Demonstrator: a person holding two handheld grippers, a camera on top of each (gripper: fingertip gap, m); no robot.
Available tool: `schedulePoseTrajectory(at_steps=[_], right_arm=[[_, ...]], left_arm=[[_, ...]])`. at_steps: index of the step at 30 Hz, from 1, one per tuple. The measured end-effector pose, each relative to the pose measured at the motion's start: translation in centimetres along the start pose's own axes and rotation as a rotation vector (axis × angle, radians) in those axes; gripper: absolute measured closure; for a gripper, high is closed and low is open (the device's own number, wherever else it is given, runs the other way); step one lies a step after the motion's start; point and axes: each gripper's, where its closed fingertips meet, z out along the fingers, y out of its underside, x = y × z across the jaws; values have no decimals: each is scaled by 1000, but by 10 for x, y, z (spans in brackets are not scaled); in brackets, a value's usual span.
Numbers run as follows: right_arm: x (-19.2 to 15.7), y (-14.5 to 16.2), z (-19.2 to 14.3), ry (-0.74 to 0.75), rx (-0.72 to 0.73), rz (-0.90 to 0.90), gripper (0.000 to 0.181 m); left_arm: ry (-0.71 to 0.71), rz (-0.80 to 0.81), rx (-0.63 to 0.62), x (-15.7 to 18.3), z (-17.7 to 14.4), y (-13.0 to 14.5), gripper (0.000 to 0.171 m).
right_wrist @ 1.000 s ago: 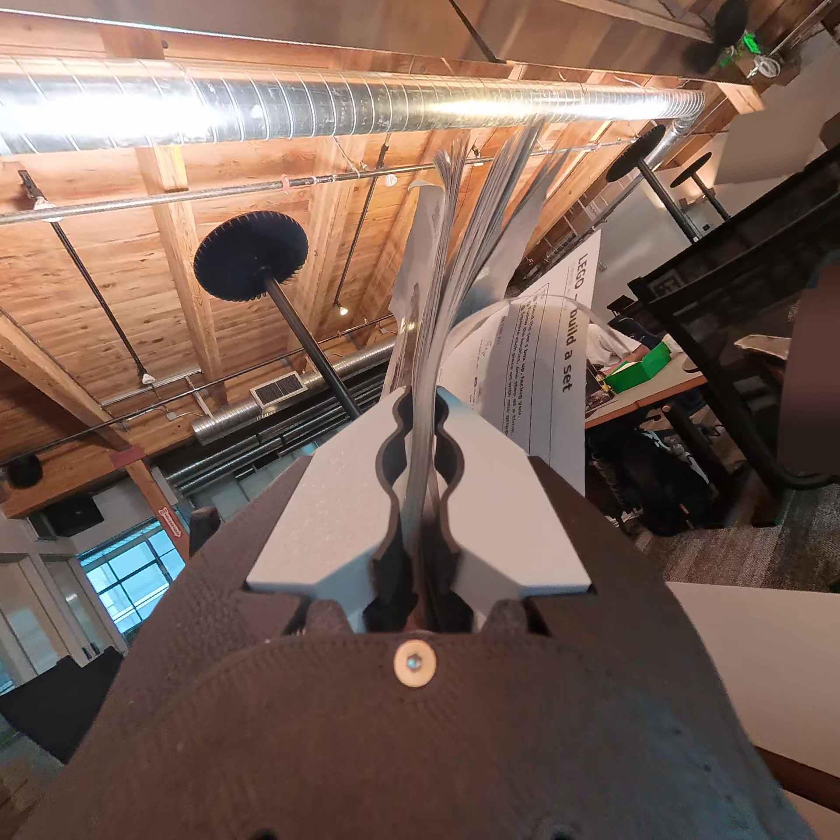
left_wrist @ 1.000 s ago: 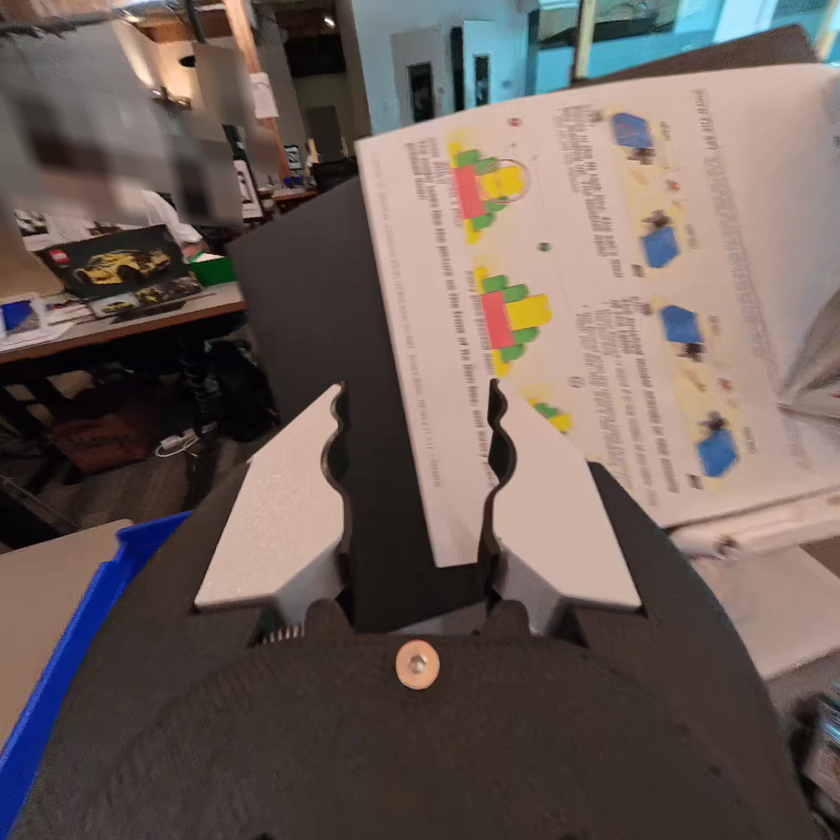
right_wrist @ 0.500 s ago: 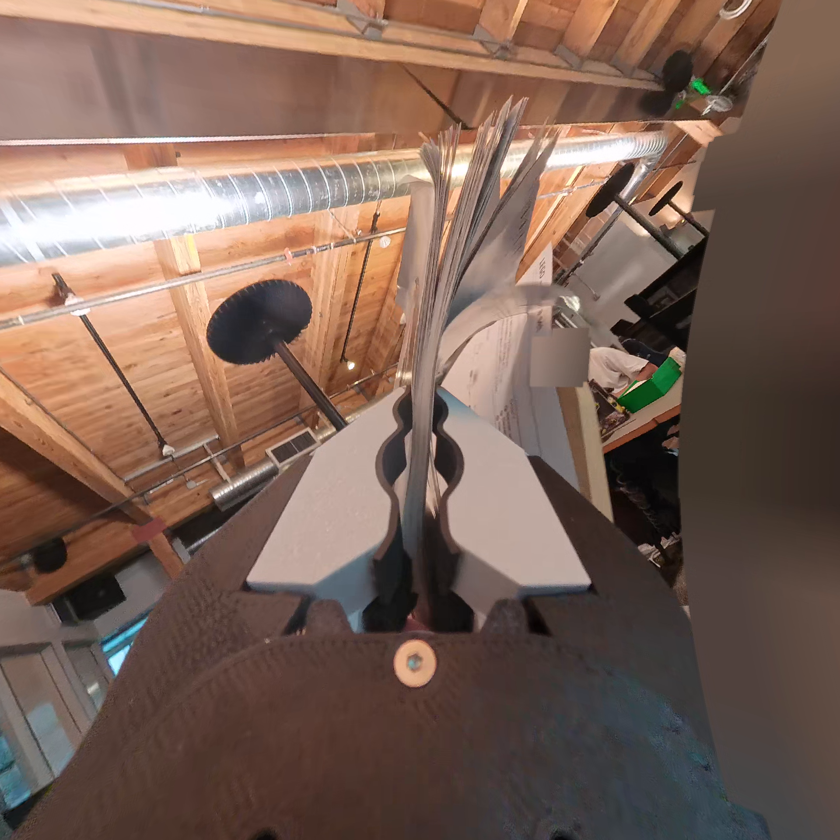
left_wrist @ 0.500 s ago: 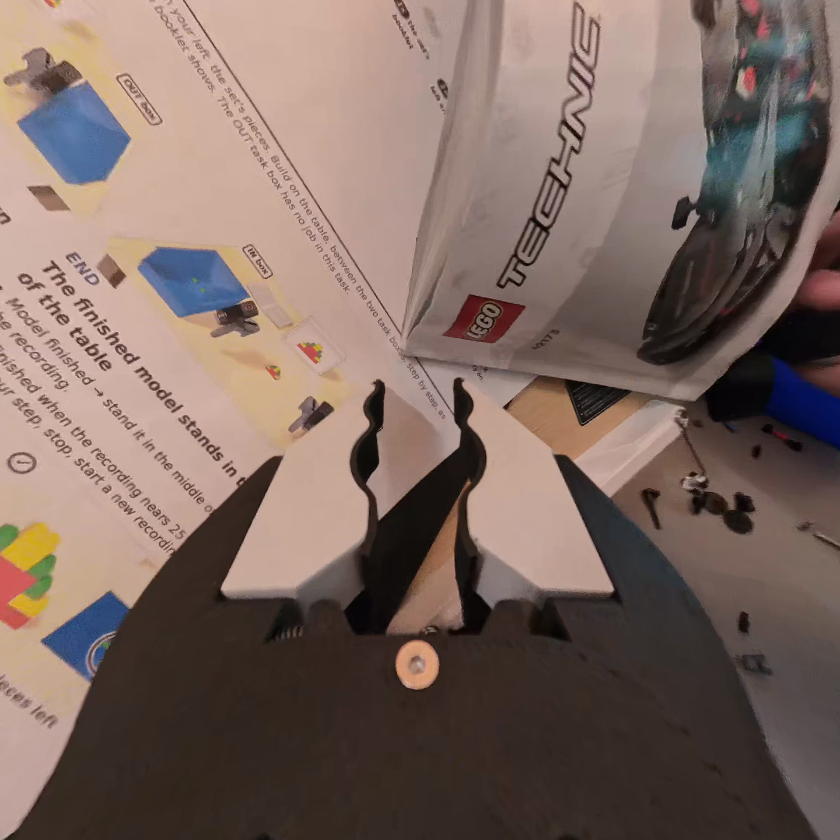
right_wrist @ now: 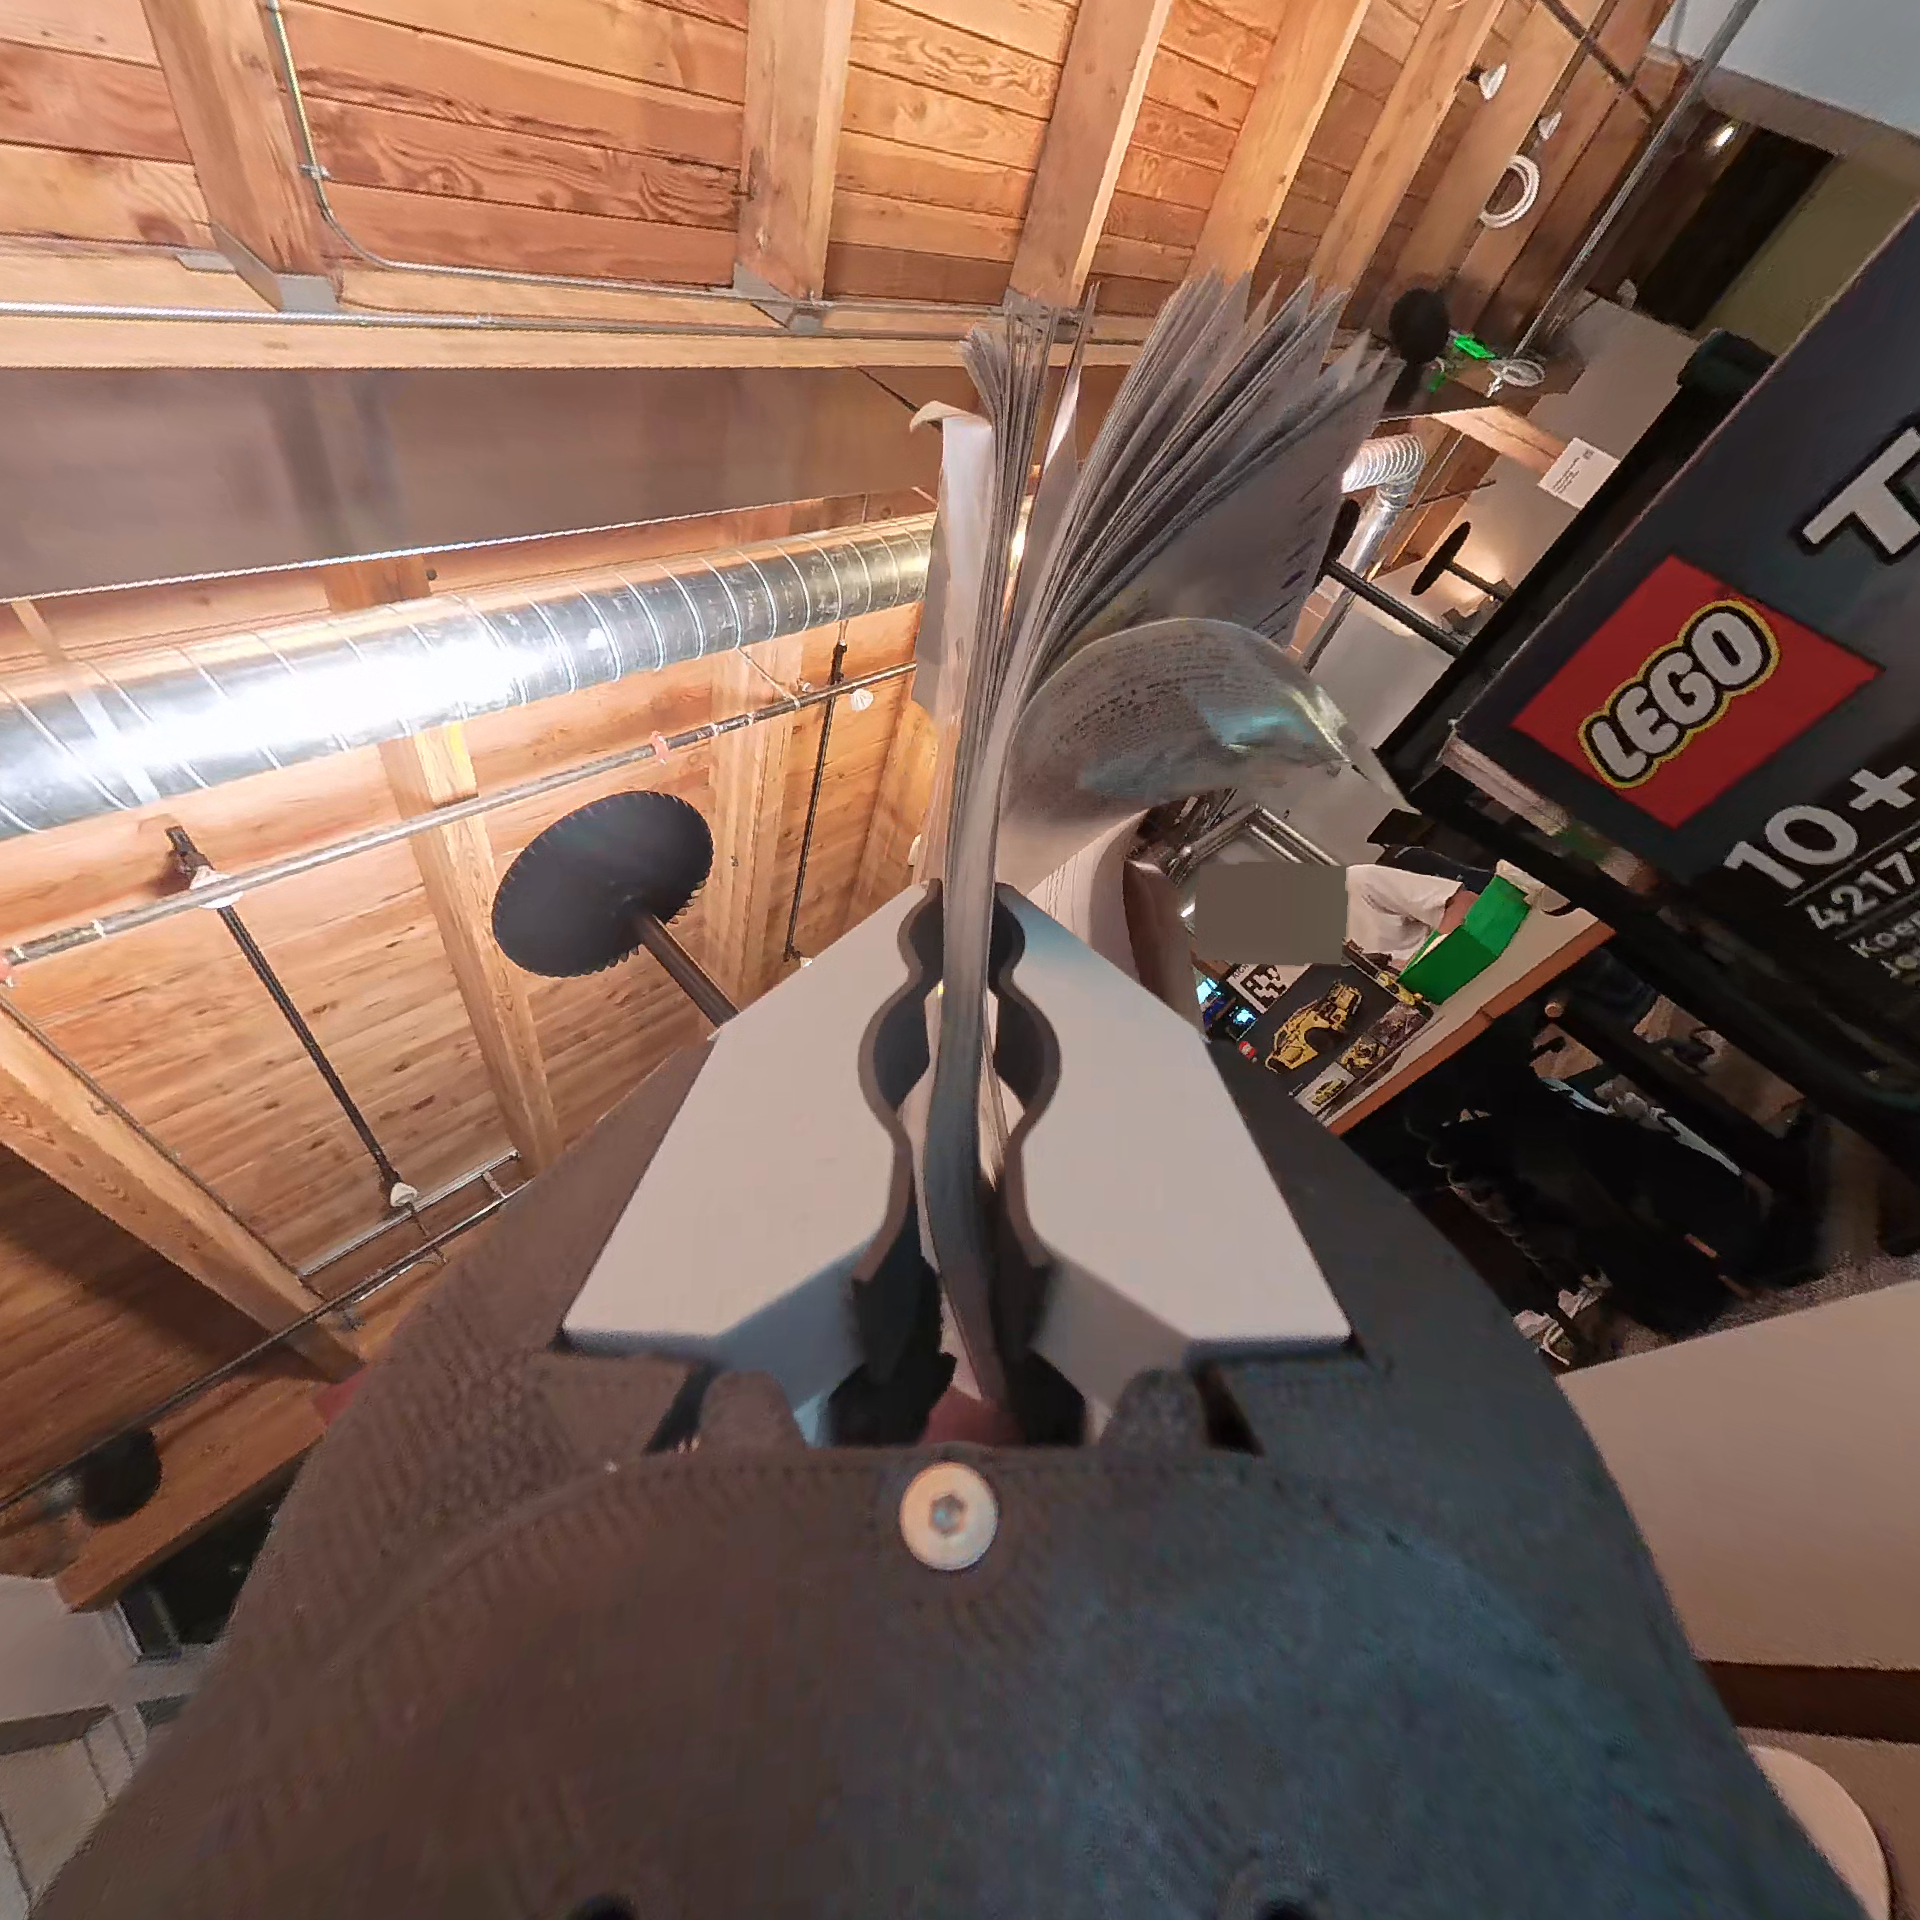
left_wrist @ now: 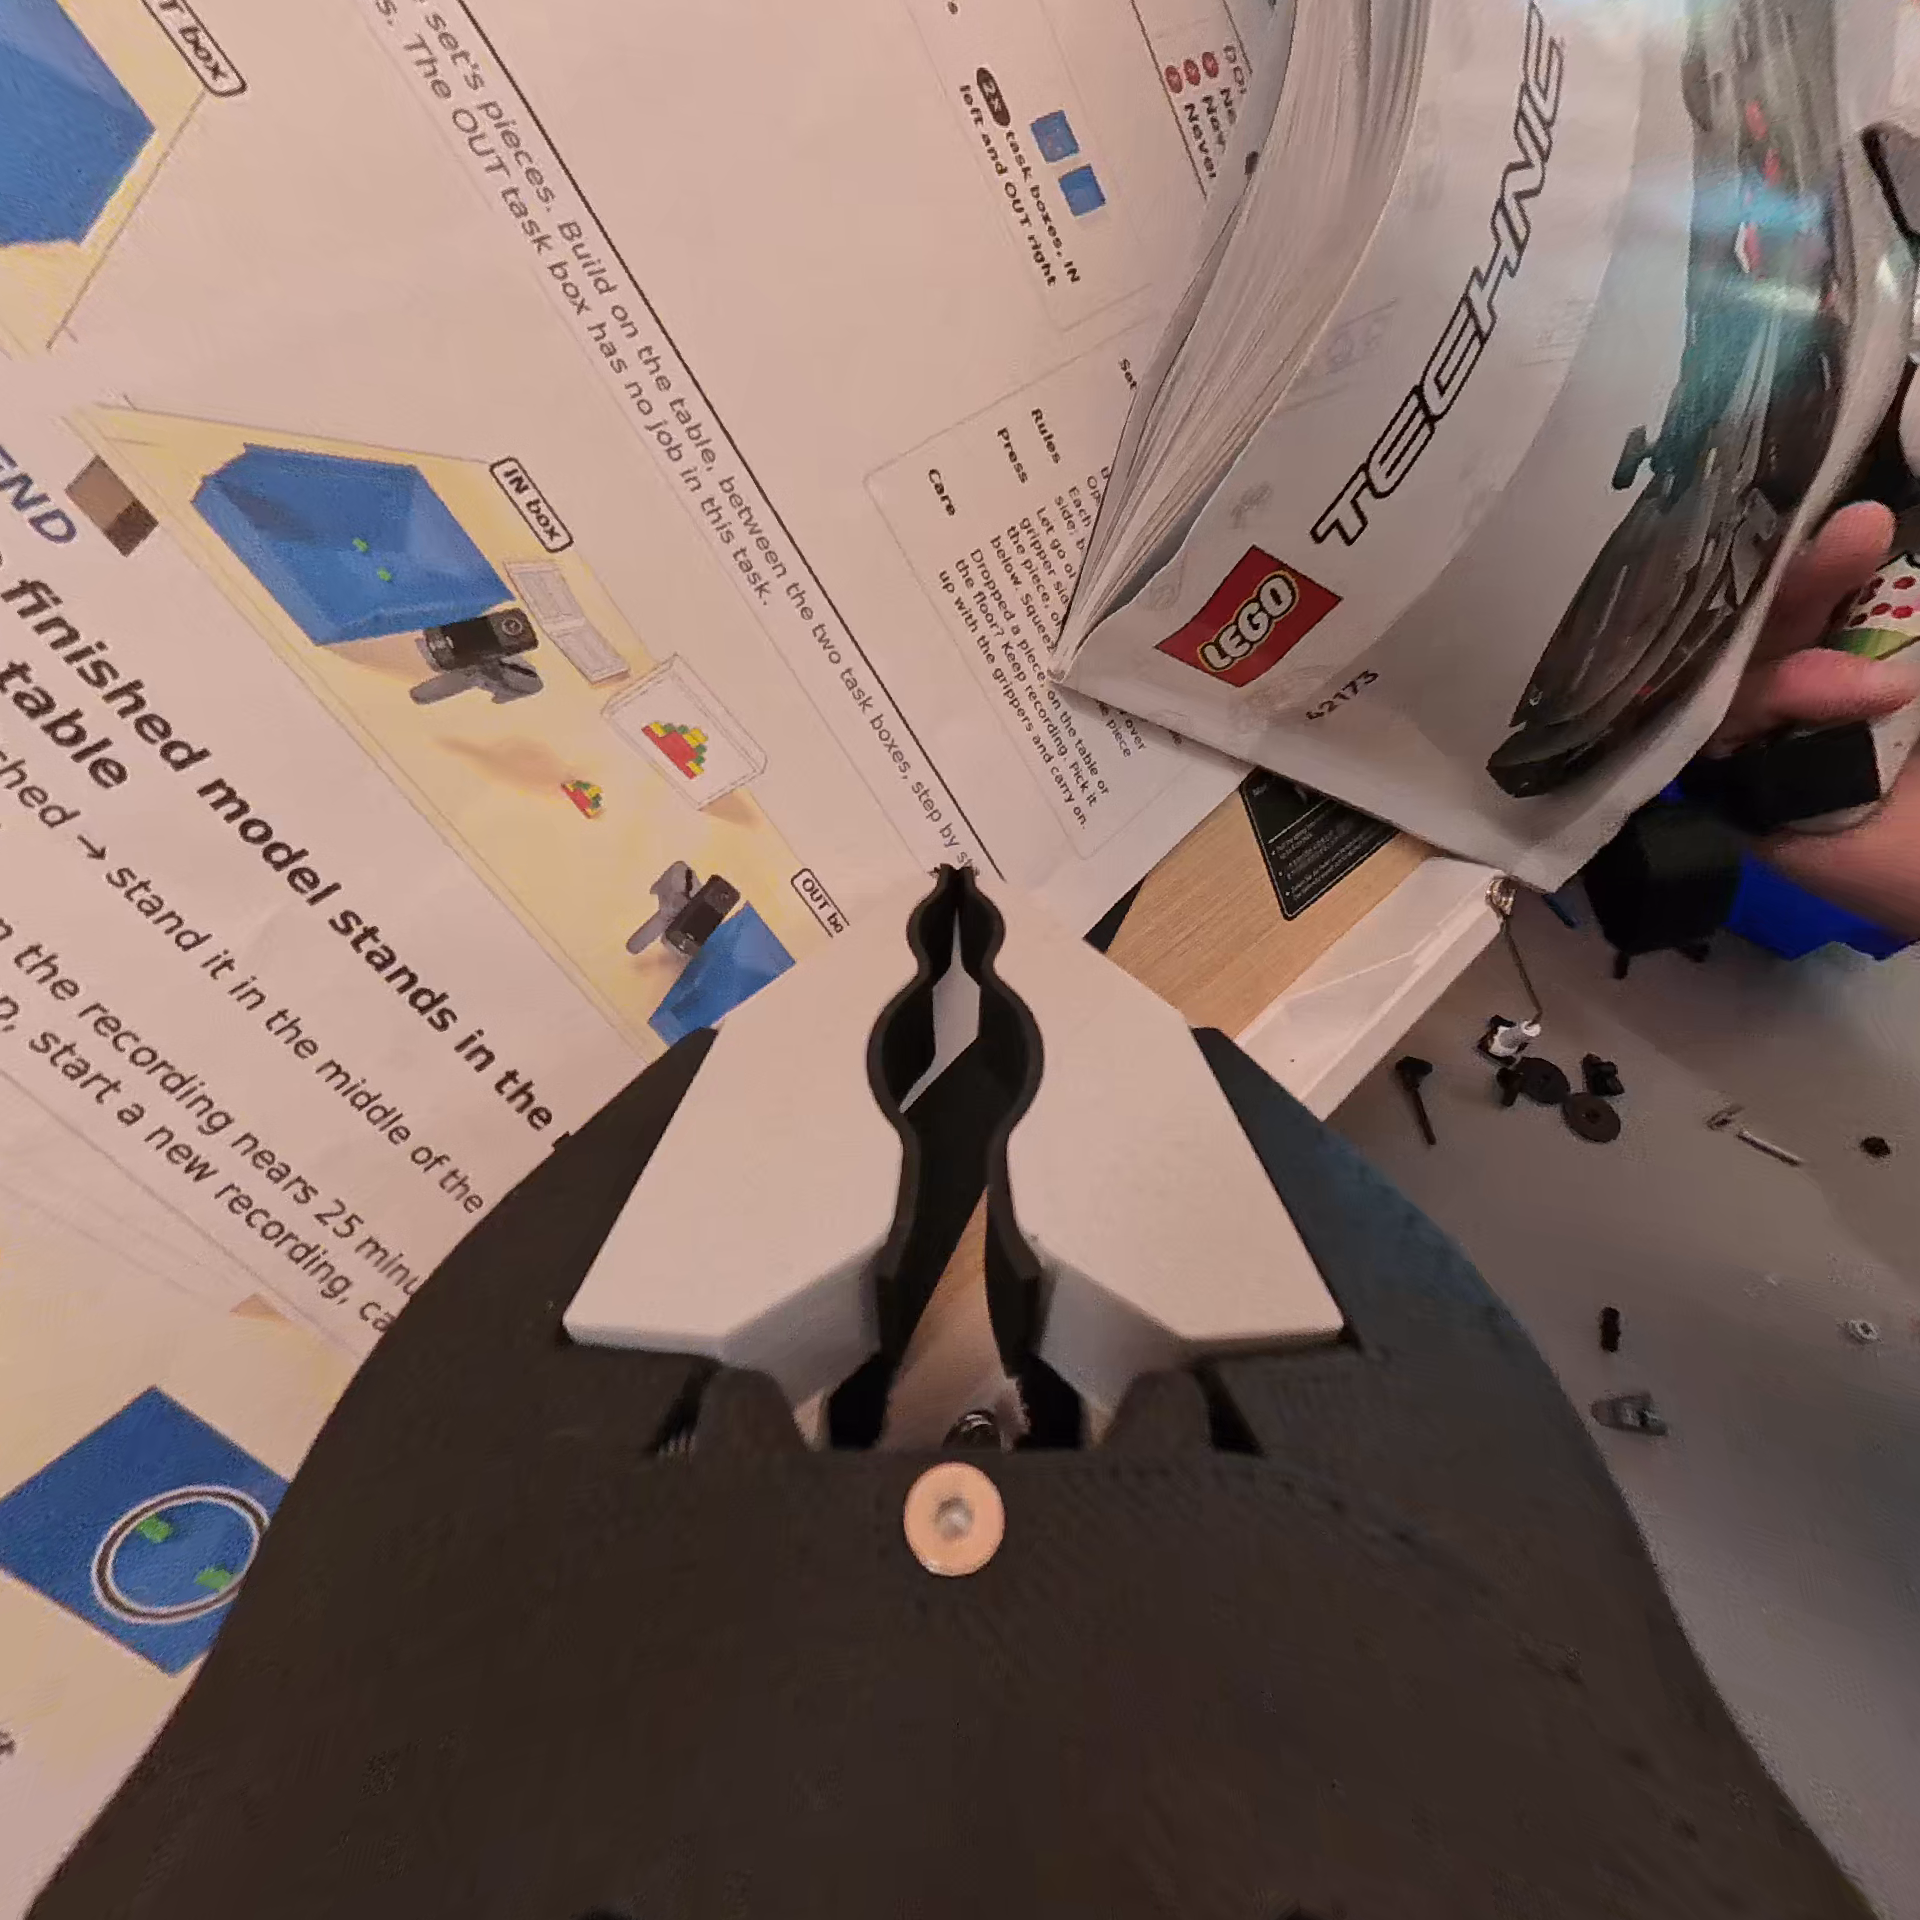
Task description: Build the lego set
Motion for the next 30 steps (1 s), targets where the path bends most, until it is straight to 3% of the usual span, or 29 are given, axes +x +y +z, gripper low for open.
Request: schedulePoseTrajectory(at_steps=[9,14,18,25,30], right_arm=[[-2,-7,46,-22,77,92,178],[-5,30,52,-21,86,123,178],[-9,46,39,49,48,53,176],[-4,39,8,131,-52,-53,175],[13,57,-19,205,-243,-197,169]], left_arm=[[11,-17,-2,-3,2,-1,171],[27,-38,10,-4,2,-2,171],[61,-46,-1,-1,0,1,171],[63,-54,3,-1,0,1,171],[77,-73,4,-2,0,1,171]])
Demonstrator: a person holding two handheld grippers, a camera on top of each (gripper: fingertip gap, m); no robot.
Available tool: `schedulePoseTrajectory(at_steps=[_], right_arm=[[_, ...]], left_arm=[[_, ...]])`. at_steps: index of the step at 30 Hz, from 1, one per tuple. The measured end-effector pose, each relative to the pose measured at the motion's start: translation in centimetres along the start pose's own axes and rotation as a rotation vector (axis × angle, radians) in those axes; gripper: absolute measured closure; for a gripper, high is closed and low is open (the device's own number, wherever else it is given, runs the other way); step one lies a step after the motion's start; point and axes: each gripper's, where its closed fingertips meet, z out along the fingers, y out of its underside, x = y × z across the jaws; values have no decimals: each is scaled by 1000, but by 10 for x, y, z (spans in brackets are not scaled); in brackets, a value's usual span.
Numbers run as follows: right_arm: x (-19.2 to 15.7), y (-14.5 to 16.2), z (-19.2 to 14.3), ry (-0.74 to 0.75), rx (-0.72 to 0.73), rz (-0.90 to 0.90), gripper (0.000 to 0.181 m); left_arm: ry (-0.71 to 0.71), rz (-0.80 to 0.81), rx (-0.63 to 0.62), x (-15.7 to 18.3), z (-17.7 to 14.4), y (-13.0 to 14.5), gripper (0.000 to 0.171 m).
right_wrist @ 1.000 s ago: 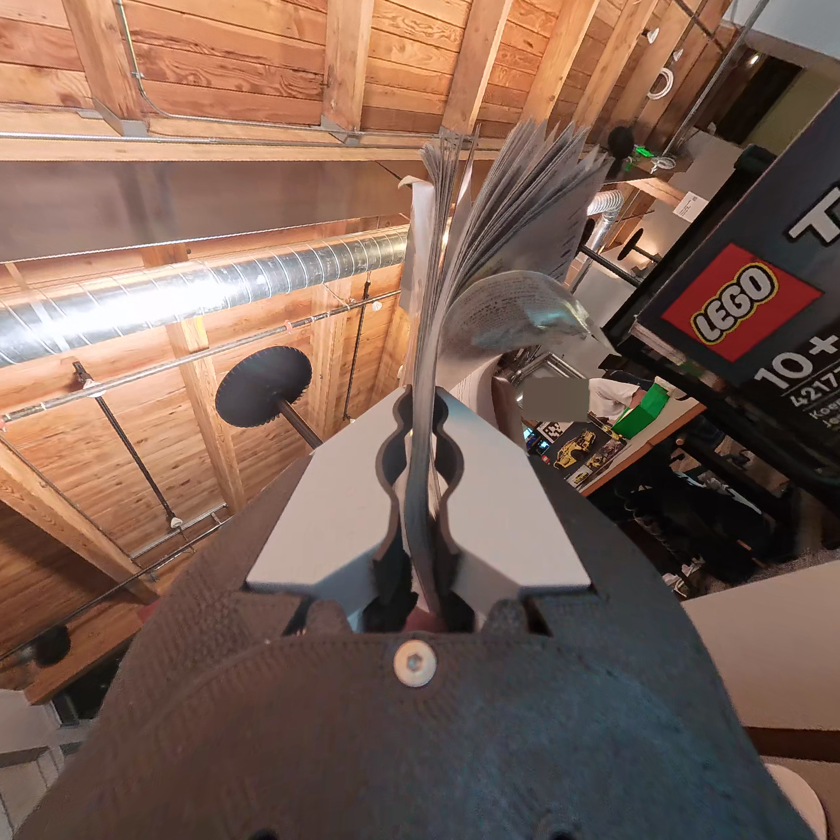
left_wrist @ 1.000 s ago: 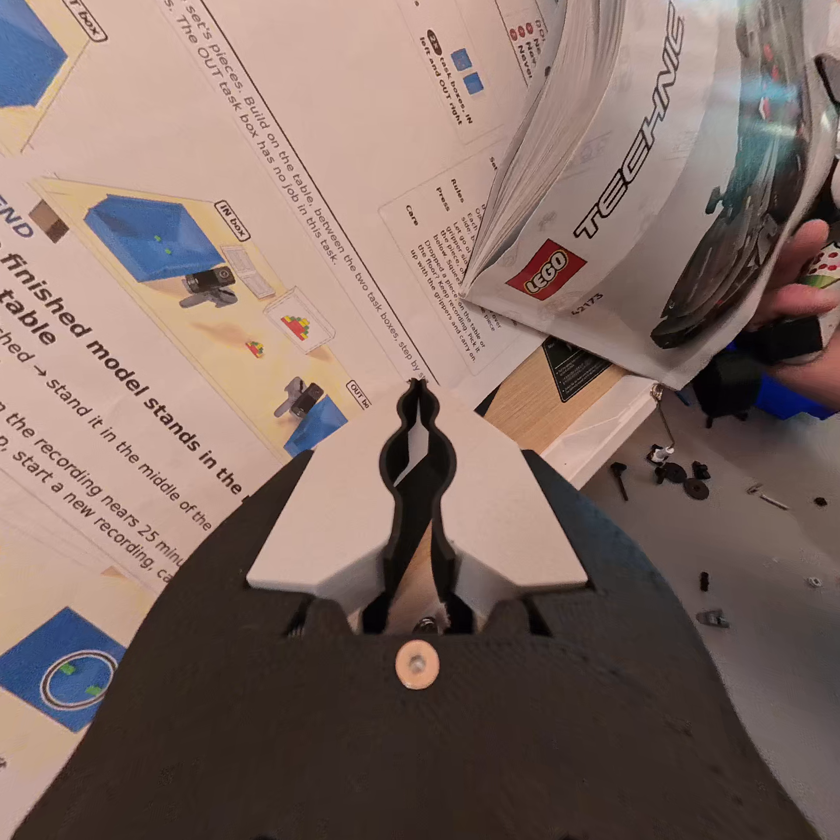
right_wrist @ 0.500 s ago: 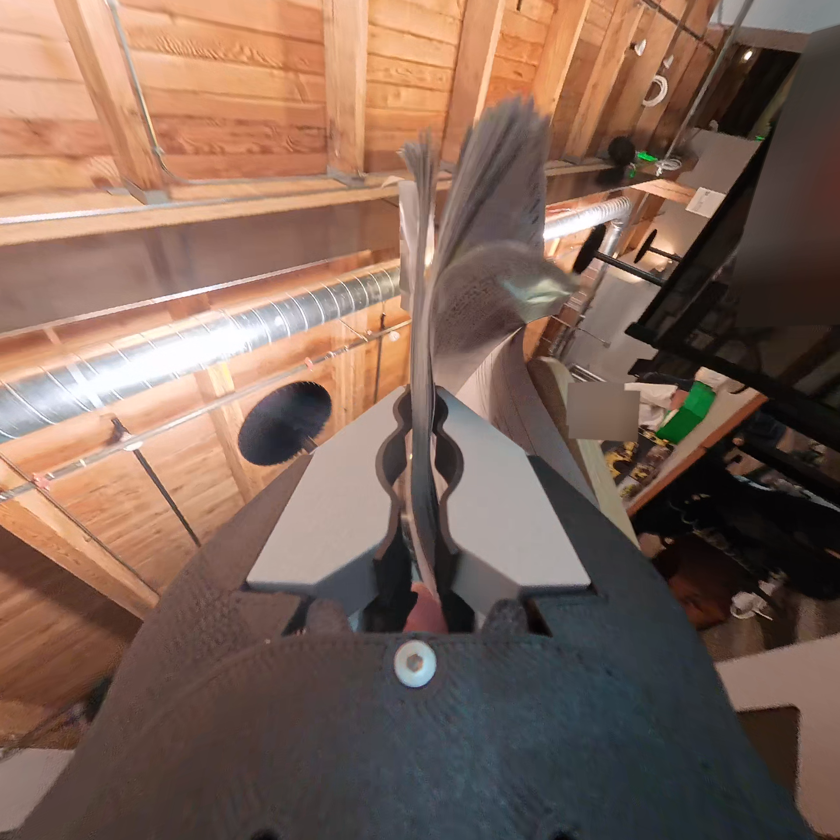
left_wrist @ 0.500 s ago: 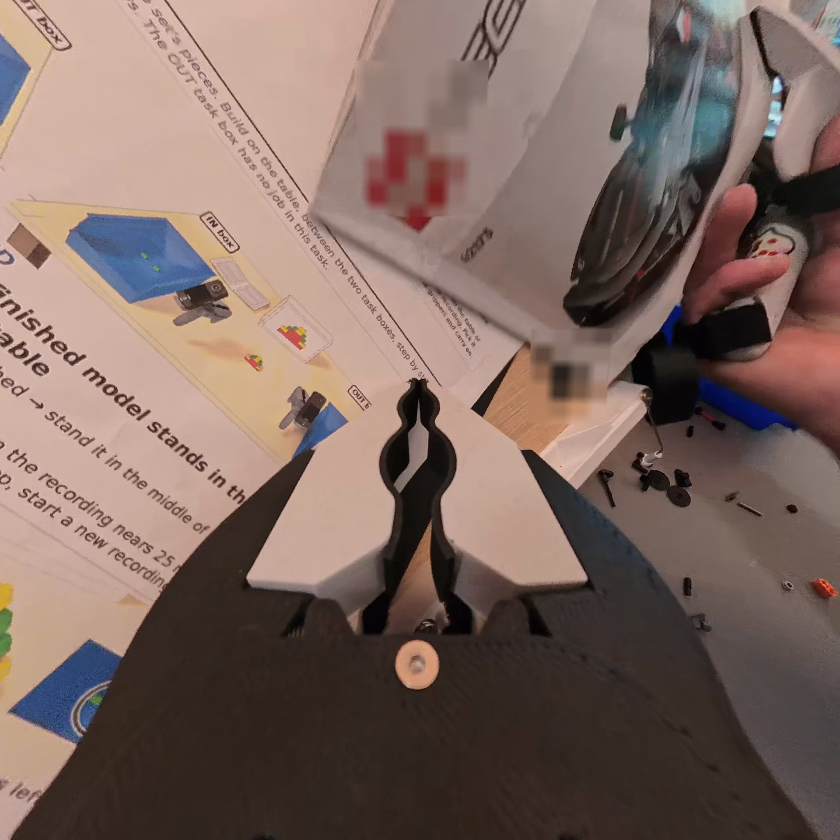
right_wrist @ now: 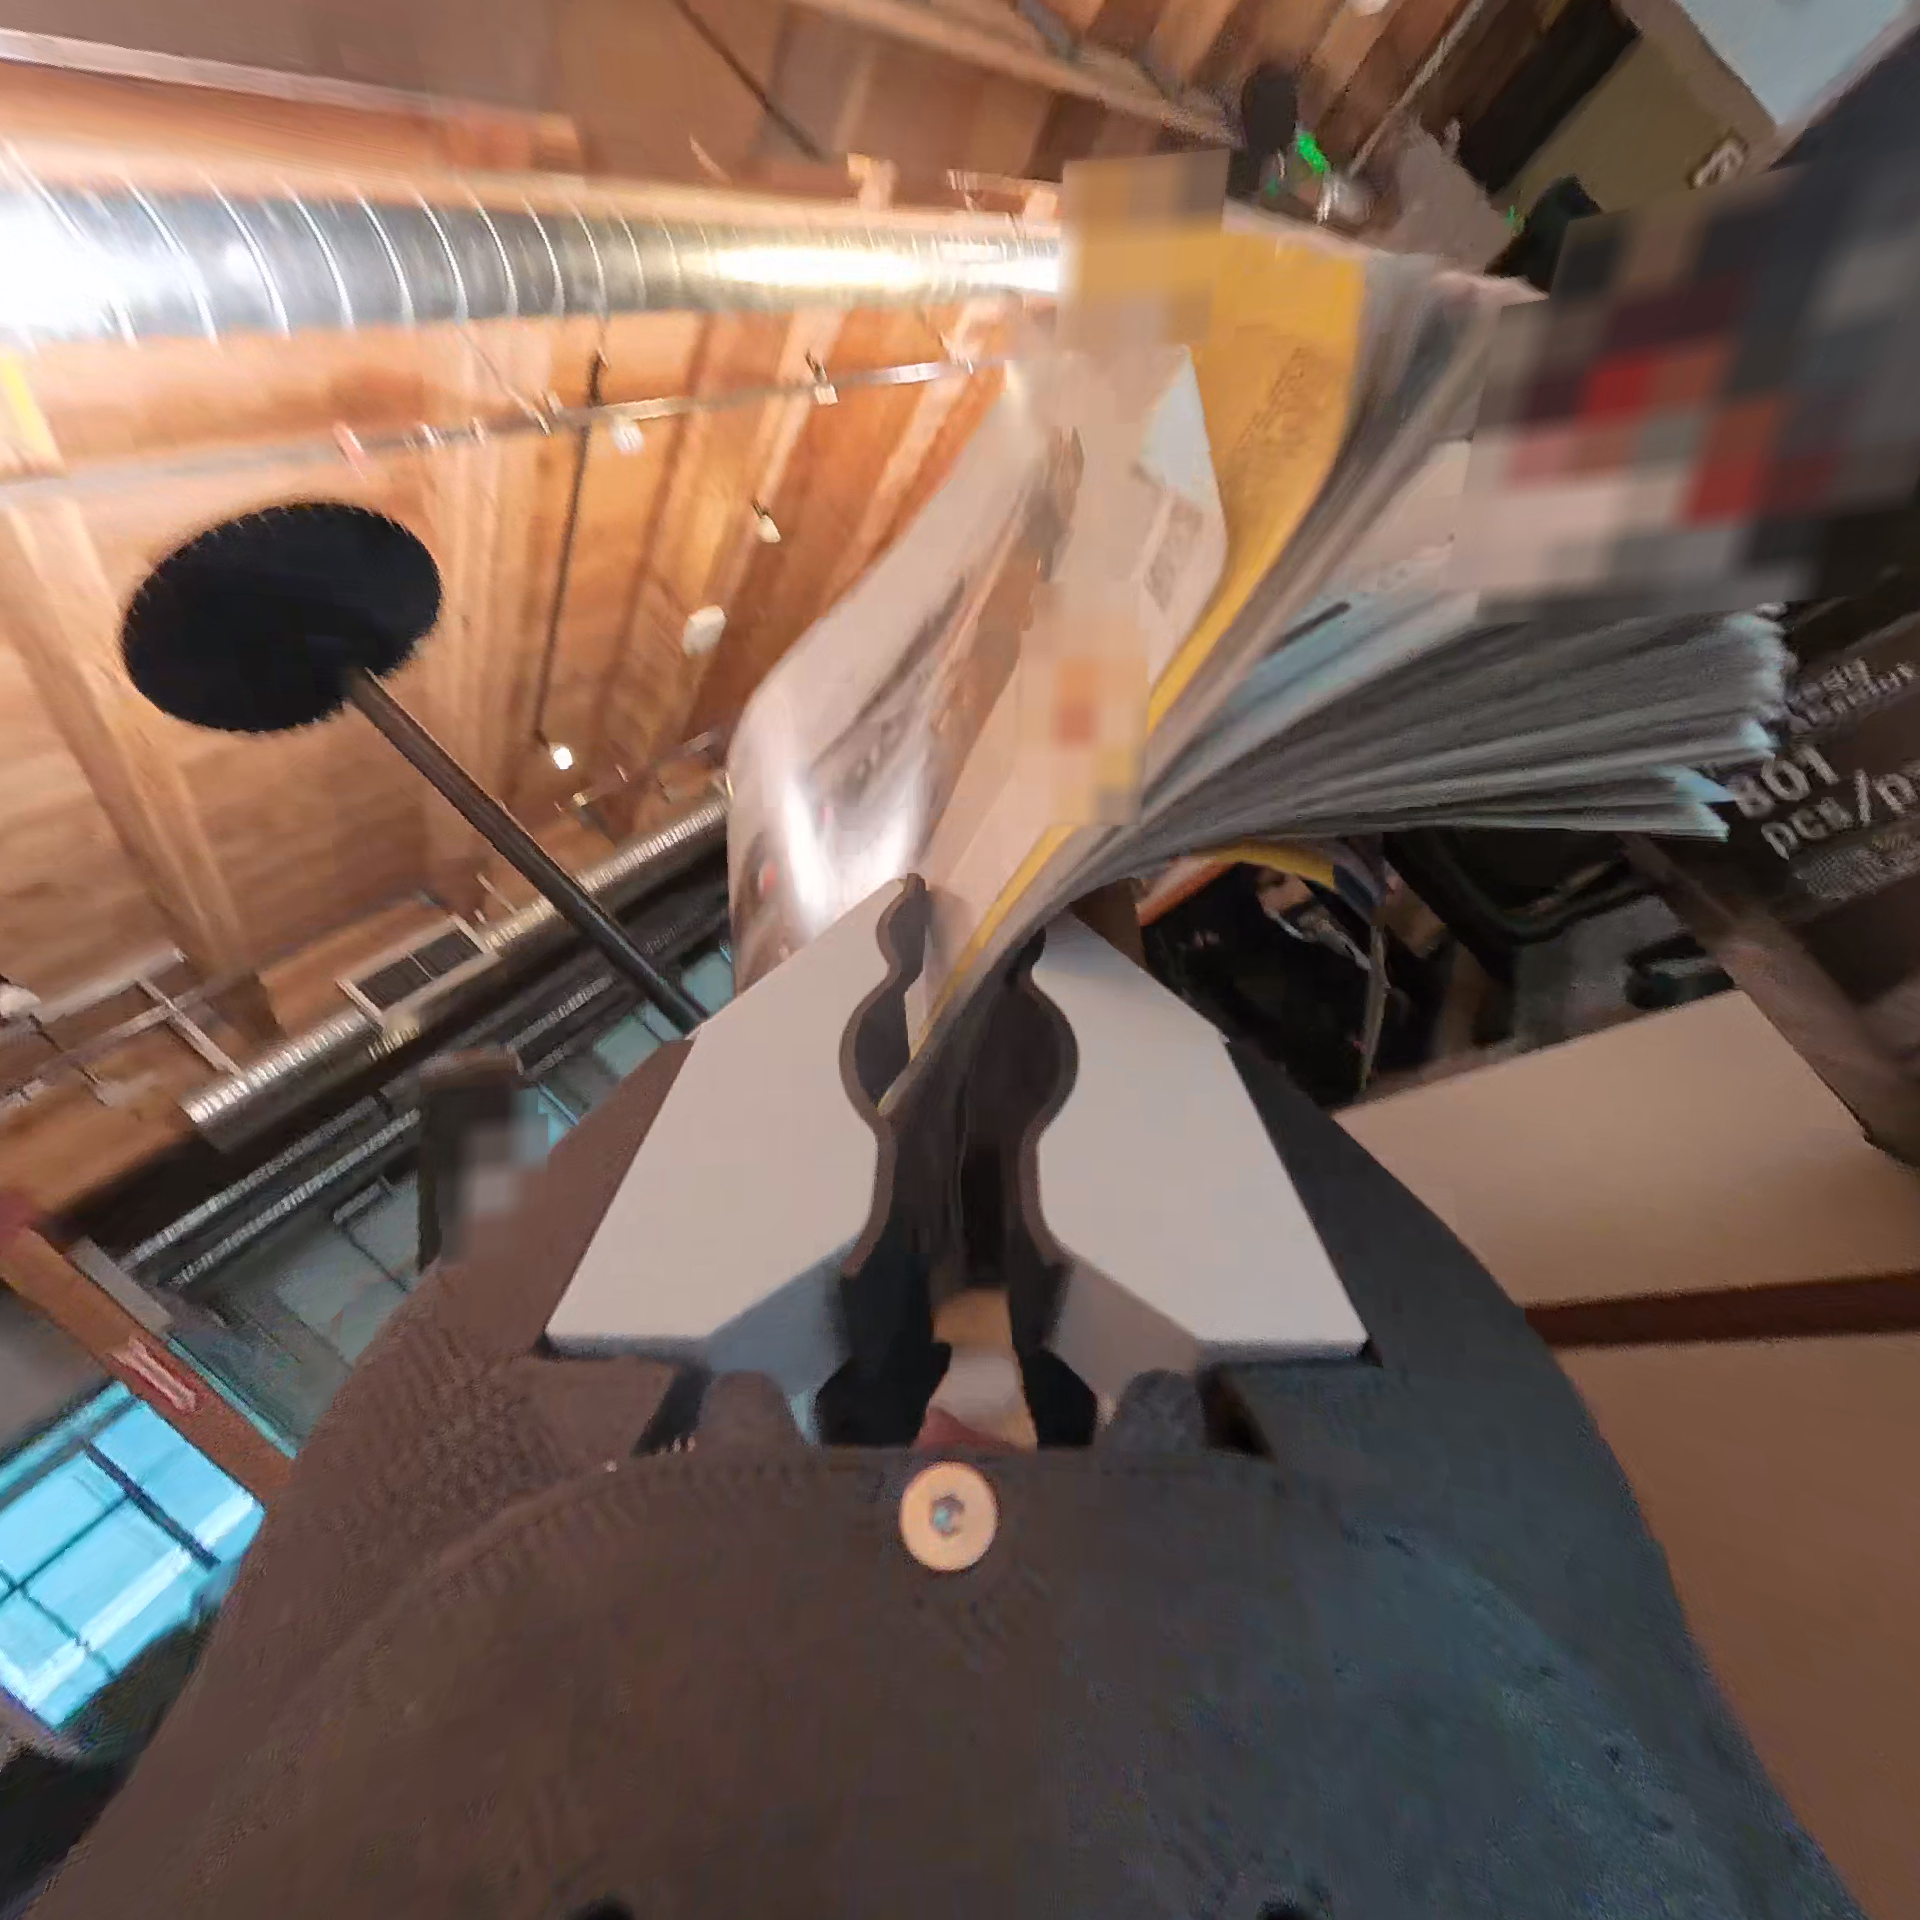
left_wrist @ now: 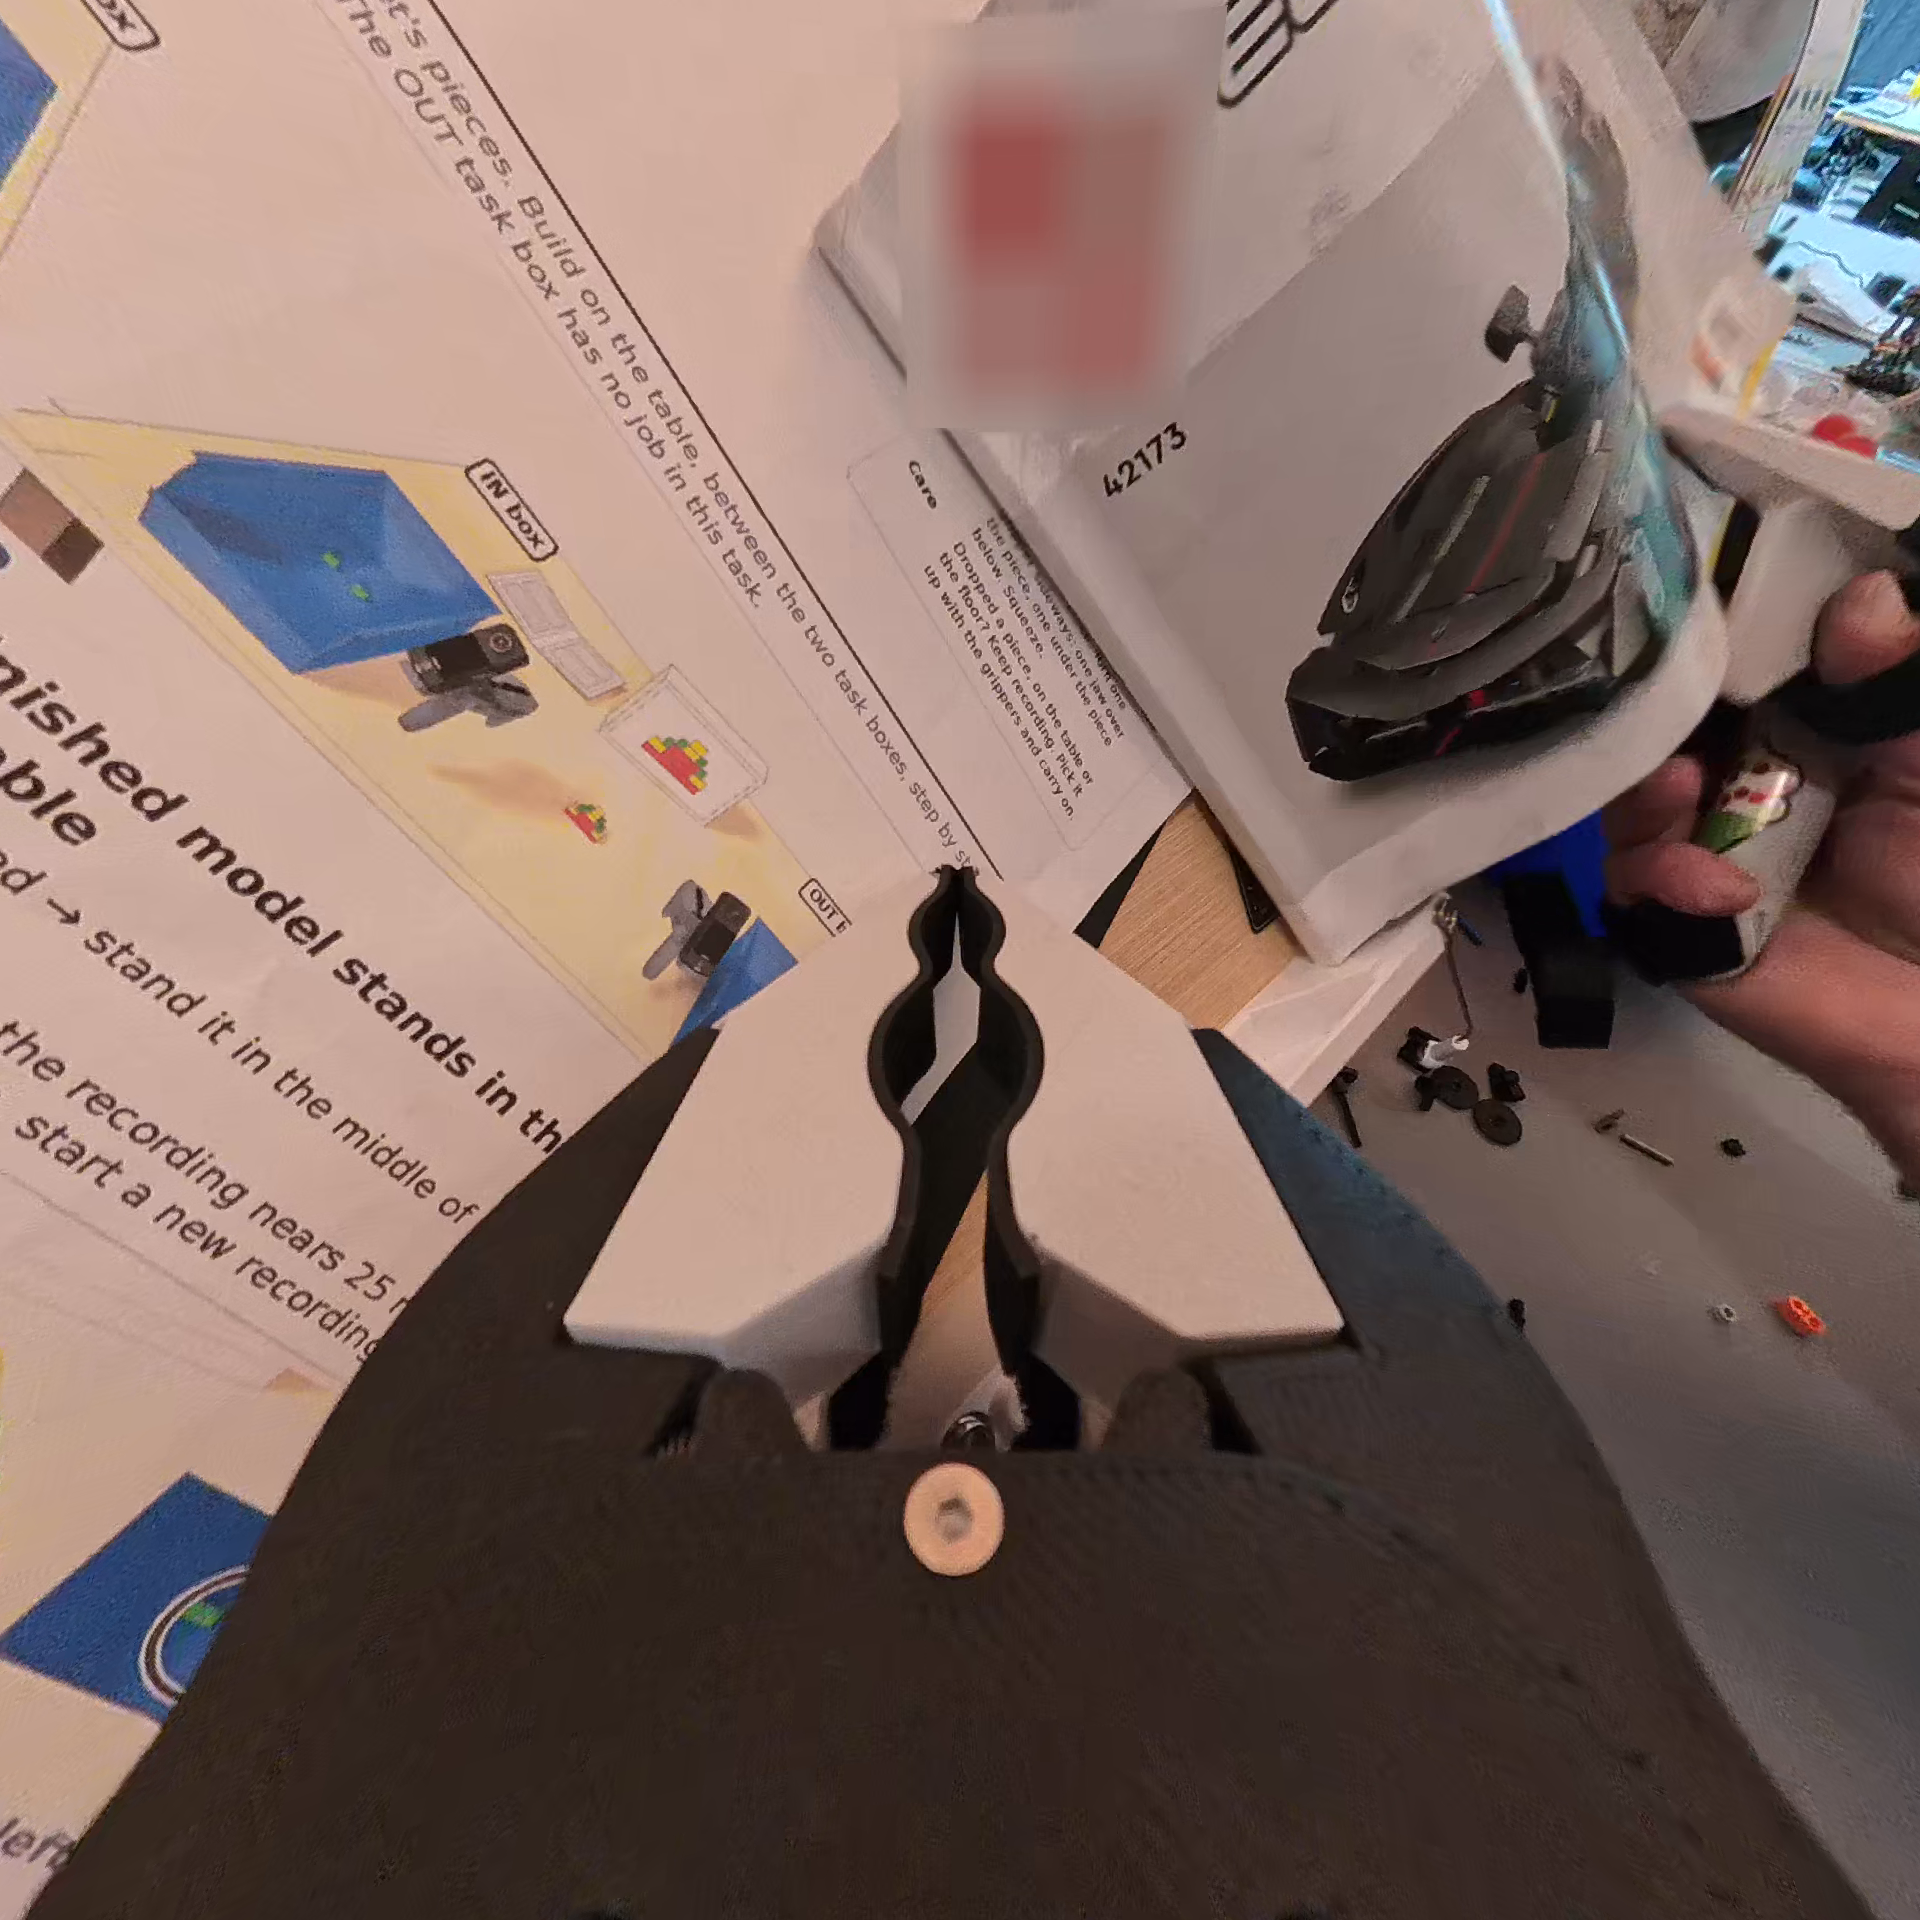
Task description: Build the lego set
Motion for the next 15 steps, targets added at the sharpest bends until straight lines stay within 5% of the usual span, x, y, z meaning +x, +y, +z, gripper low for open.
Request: schedulePoseTrajectory(at_steps=[7,15], right_arm=[[-15,43,-11,-2,-183,-184,173],[-26,82,4,-55,-307,-122,177]], left_arm=[[10,-1,-3,-1,0,0,171],[26,-22,-4,-2,1,-1,171]])
